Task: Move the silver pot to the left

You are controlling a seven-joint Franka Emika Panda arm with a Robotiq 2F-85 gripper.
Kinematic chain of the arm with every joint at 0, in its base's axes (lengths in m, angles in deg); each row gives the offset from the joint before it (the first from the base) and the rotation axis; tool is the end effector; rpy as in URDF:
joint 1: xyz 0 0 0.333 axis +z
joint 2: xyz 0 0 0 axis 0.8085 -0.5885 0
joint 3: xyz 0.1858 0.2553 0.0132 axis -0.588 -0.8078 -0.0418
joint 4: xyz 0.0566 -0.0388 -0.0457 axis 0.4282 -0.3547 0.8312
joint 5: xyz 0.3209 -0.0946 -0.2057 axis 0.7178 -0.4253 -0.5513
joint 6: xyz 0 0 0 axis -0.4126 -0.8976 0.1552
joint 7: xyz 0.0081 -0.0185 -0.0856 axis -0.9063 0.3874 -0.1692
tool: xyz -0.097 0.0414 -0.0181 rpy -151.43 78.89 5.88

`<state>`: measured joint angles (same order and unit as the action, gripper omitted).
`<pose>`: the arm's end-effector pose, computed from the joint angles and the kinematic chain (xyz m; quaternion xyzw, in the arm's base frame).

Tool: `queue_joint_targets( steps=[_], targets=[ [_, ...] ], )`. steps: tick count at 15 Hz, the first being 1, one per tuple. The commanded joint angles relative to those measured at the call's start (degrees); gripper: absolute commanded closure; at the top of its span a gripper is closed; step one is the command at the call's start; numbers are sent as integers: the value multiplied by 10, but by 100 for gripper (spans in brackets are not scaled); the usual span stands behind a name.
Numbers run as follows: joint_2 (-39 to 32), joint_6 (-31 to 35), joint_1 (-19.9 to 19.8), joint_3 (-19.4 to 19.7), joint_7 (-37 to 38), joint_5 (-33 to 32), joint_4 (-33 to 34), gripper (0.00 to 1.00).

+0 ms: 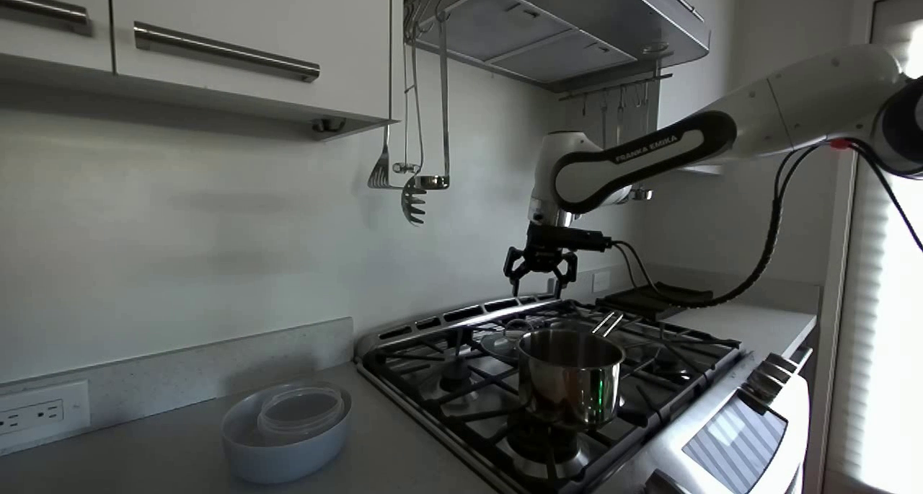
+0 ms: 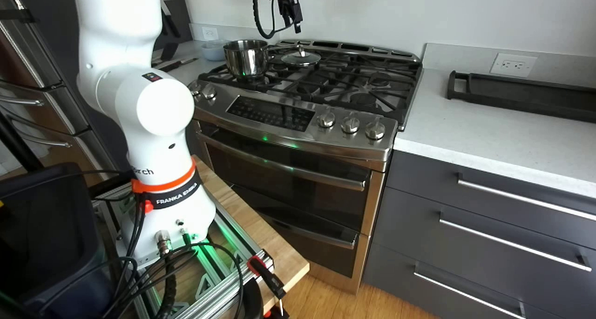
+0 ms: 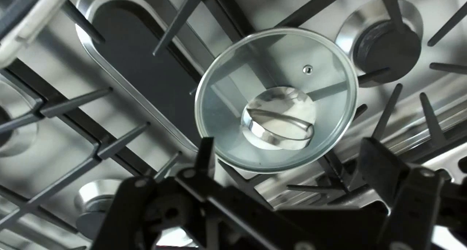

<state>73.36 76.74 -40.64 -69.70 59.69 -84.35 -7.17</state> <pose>0.5958 0.2751 0.4957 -0.9838 0.1309 -0.1201 0.0230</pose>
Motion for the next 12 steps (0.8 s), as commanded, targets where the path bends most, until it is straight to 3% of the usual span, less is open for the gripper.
queue_joint_targets(
  steps=[1,2,6,12],
  targets=[
    [-46,-5,23,14,-105,-14,54,0],
    [-21,-2,26,22,-63,4,26,0],
    [-27,-2,32,29,-69,5,33,0],
    [-28,72,1,15,-310,79,8,0]
  ],
)
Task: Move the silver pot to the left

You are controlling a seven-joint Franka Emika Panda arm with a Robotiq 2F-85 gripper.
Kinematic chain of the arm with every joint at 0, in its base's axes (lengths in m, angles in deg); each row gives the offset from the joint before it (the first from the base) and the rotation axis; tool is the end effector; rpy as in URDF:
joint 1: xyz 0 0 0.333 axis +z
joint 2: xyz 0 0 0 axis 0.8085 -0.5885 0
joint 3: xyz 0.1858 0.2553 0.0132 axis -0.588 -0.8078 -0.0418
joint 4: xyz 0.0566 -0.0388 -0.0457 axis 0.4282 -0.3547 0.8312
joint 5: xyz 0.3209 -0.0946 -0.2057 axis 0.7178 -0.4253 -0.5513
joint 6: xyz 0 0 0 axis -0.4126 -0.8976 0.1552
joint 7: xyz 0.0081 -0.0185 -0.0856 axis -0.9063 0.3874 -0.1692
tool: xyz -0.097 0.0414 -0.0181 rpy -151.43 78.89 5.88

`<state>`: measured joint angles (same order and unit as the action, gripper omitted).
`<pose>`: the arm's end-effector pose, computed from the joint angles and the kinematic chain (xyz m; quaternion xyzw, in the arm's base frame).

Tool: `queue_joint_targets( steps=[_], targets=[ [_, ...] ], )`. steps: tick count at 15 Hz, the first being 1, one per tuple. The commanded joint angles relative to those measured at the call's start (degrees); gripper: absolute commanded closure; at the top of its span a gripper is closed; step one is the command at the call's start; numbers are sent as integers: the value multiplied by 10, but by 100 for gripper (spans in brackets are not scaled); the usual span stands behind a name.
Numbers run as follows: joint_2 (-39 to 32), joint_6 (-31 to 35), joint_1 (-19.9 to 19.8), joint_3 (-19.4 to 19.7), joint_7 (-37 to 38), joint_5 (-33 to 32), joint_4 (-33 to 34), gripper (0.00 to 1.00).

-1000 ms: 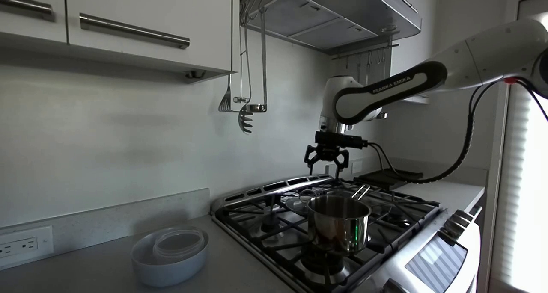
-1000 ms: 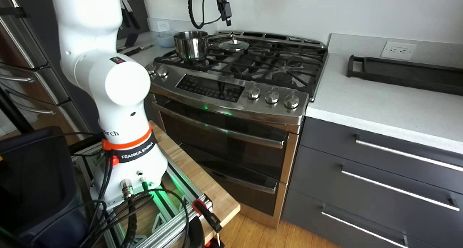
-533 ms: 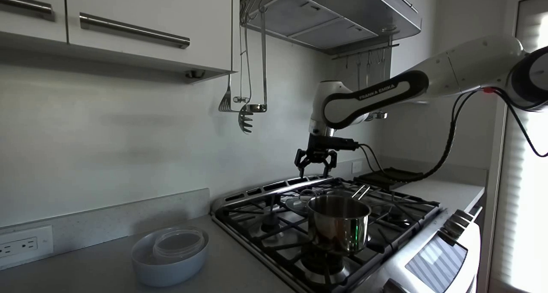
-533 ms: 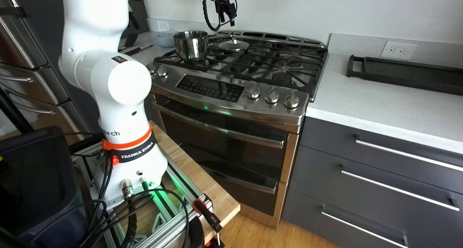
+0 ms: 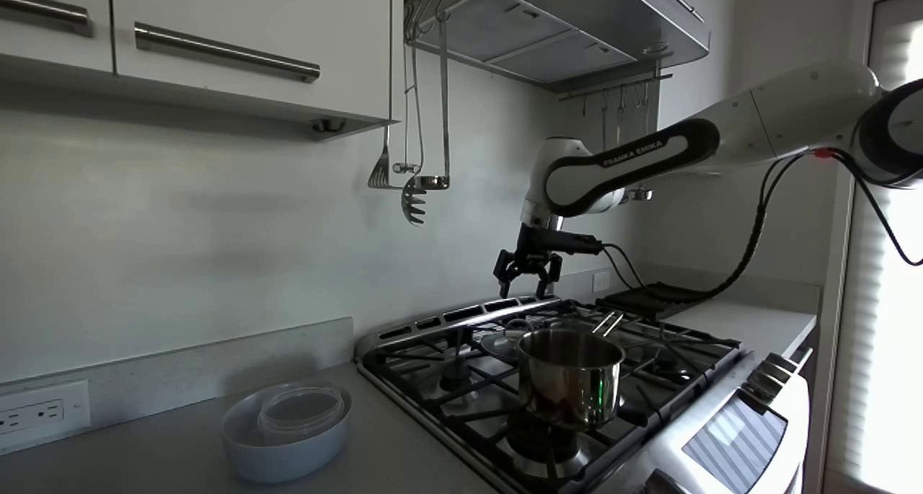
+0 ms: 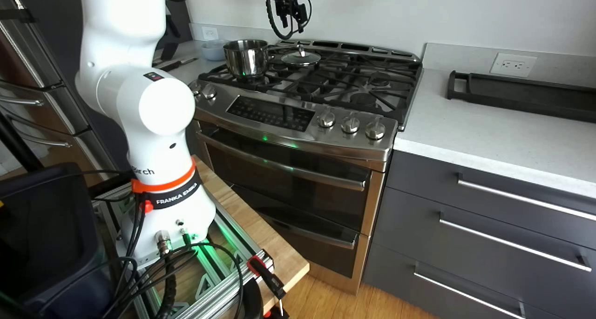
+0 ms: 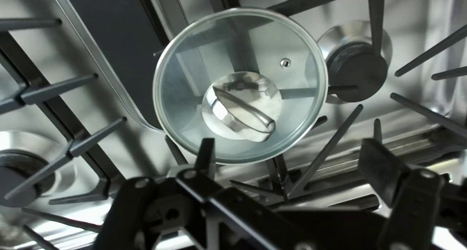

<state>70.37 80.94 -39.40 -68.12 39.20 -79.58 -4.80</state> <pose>0.6134 0.2829 0.4893 -0.9895 -0.0257 -0.1326 0.0504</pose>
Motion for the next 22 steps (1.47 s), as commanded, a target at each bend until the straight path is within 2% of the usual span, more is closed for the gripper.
queue_joint_targets(
  steps=[1,6,7,8,13,18,22],
  targets=[
    [-2,30,-15,-1,-145,35,-14,0],
    [-22,-1,-19,-2,-294,26,0,0],
    [-25,6,-20,-3,-305,31,-1,0],
    [-27,18,-15,2,-282,31,-1,0],
    [-26,12,-12,4,-275,26,2,0],
    [-48,-36,-16,-4,-377,8,21,0],
    [-66,-42,-12,1,-417,-20,37,0]
  ],
)
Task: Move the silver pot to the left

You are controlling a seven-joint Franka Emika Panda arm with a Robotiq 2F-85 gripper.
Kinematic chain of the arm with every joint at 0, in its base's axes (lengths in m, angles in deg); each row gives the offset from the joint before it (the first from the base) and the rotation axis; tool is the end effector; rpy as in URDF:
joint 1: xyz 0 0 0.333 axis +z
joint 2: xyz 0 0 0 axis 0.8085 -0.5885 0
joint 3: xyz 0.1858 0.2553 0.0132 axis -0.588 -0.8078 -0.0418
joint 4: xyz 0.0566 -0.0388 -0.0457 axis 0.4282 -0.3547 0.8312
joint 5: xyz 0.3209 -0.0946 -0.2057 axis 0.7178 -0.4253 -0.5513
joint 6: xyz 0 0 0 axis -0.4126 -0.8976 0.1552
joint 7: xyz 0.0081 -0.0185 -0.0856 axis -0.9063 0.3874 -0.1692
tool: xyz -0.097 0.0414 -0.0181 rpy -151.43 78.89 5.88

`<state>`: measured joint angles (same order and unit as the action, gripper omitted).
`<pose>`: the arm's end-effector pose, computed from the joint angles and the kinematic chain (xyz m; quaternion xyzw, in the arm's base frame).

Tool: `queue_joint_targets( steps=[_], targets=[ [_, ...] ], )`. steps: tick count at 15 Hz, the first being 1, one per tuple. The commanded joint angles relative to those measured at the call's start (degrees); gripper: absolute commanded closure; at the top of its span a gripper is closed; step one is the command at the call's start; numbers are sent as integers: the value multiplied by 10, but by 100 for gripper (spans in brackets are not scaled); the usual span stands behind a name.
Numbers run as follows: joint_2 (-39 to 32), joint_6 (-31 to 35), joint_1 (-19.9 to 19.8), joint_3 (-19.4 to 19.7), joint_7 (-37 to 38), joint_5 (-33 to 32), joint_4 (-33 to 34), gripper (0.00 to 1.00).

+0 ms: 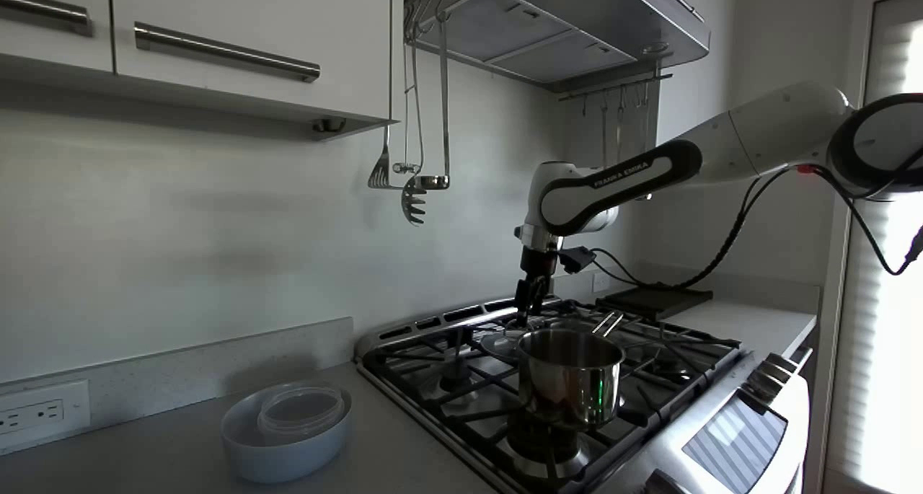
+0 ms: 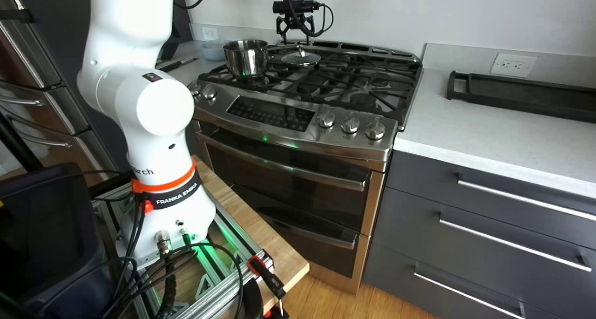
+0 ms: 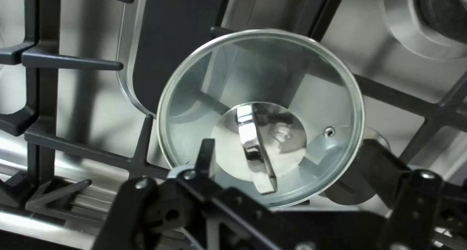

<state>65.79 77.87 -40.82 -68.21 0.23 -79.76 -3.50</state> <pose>0.6294 0.2692 0.4412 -0.9346 -0.3447 -0.0874 0.0033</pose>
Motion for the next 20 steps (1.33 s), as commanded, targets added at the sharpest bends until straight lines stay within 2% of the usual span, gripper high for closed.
queue_joint_targets(
  steps=[1,4,5,7,15,17,18,20],
  targets=[
    [-25,-9,4,2,-32,-24,28,0],
    [-42,-3,3,0,-47,-26,39,0],
    [-47,-3,4,0,-48,-27,42,25],
    [-54,8,4,0,-52,-25,47,34],
    [-65,40,3,1,-64,-27,56,99],
    [-63,38,2,1,-65,-25,56,100],
    [-61,36,0,-1,-68,-21,57,96],
    [-54,31,0,-2,-69,-22,58,96]
  ],
)
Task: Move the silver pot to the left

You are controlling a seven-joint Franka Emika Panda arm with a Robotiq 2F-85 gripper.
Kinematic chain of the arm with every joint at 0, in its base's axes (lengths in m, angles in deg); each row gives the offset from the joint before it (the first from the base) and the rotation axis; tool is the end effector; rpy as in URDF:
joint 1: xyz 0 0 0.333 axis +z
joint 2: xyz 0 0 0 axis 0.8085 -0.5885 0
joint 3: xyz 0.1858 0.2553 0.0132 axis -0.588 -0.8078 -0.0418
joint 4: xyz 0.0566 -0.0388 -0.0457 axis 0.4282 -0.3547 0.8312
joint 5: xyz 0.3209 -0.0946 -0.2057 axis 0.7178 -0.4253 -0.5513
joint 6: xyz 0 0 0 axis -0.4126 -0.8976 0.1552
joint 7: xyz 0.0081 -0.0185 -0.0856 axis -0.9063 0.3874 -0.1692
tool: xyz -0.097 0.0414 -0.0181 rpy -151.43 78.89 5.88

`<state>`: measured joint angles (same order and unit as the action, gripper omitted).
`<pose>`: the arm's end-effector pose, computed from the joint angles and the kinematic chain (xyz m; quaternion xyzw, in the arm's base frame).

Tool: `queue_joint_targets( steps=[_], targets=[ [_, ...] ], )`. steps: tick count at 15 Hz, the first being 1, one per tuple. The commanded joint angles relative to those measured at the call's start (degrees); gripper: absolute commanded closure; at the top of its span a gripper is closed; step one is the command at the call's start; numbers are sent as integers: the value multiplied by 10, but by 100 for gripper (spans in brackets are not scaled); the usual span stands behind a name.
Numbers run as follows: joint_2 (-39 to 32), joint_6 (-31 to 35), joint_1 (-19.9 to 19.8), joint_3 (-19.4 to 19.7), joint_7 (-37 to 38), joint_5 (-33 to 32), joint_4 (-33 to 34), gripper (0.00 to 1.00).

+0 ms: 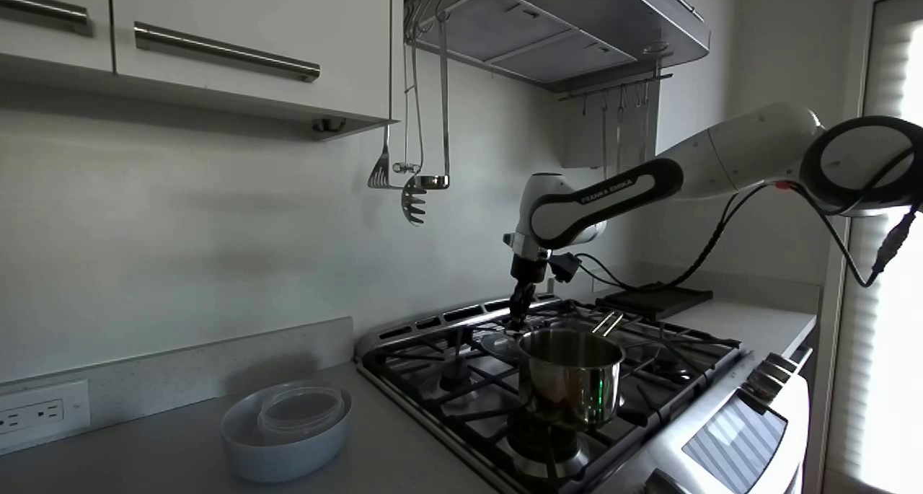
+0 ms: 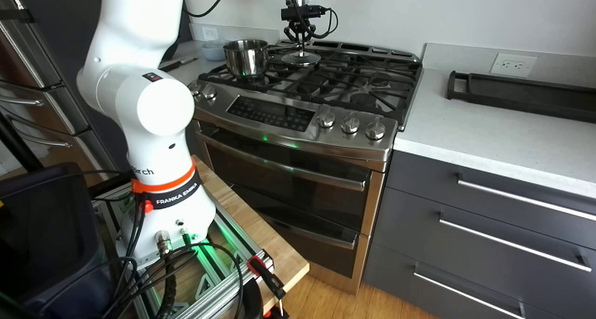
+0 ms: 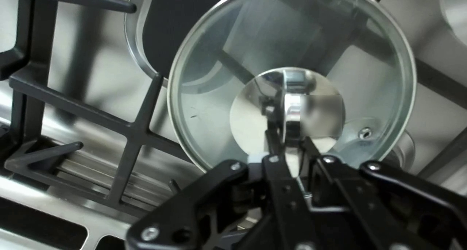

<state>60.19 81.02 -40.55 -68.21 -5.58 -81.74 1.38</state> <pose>0.6560 0.2775 0.4218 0.9115 0.3963 0.1099 0.0058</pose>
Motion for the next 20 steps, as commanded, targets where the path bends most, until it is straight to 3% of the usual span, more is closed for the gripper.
queue_joint_targets(
  steps=[1,11,20],
  targets=[
    [8,-4,-2,-2,-14,-3,11,96],
    [78,-35,10,-17,-44,-4,42,96],
    [160,-109,18,-56,-86,30,11,96]
  ],
)
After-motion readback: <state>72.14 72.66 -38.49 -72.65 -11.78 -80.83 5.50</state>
